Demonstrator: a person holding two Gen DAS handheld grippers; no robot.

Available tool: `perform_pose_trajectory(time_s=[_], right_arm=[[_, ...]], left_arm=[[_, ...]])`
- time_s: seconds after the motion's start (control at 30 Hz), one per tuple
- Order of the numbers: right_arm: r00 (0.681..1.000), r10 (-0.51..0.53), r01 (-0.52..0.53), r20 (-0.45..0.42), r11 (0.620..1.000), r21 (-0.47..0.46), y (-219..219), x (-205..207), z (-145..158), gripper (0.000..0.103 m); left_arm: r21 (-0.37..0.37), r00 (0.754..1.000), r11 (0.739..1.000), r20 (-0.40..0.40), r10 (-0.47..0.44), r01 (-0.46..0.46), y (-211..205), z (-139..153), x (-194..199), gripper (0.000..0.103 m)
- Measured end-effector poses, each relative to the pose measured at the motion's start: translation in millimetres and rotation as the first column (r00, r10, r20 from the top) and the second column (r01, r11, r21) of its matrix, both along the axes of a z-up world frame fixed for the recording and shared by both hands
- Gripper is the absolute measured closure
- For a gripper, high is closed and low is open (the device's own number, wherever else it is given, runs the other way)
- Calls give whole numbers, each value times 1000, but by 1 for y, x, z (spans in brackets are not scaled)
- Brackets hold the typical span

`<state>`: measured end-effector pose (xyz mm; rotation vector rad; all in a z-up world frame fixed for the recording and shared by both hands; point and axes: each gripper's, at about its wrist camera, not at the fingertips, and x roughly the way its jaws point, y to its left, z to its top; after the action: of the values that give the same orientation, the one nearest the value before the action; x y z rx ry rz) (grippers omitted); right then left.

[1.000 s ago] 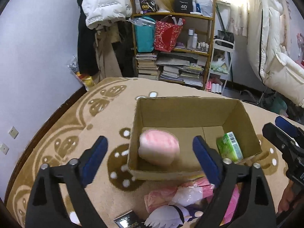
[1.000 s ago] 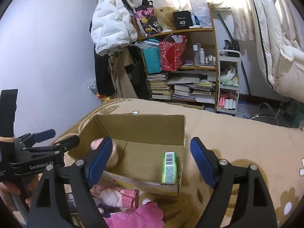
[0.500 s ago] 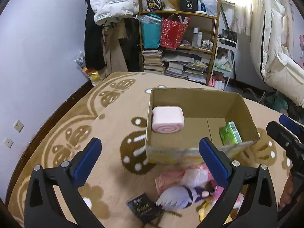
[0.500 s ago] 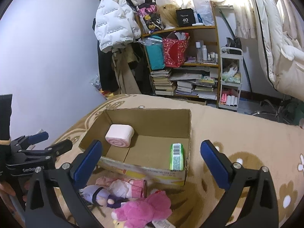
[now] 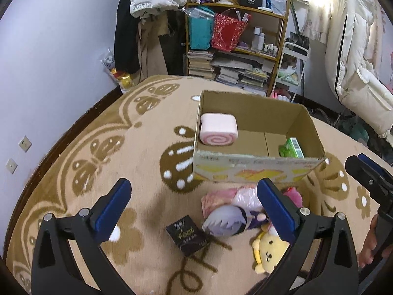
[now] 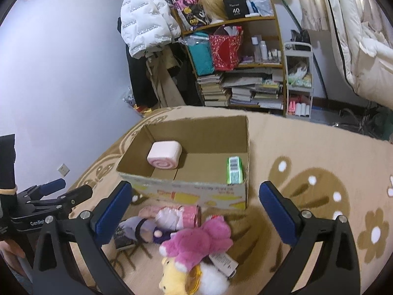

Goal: Organize soft objects
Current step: 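Withdraw both grippers from the box back toward the pile, then grasp the black Face tissue box with the left gripper while the right gripper reaches the yellow plush bear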

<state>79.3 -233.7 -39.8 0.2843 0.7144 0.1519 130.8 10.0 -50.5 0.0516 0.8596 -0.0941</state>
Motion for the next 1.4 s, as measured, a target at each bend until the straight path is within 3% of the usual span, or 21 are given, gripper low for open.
perform_pose_trajectory(time_s=[0.5, 0.73, 1.03, 1.4], right_arm=[[987, 33, -22, -155, 997, 72, 6, -18, -23, 0], [978, 41, -21, -204, 995, 99, 10, -21, -35, 0], [953, 74, -42, -294, 992, 115, 14, -14, -60, 1], [887, 188, -137, -421, 979, 148, 38, -8, -103, 45]], left_arm=[[-13, 990, 997, -121, 78, -80, 24, -25, -15, 2], [-54, 973, 994, -213, 84, -98, 30, -41, -12, 2], [-29, 943, 991, -312, 113, -128, 33, -76, 1, 2], [-8, 920, 992, -375, 111, -123, 30, -103, 10, 3]])
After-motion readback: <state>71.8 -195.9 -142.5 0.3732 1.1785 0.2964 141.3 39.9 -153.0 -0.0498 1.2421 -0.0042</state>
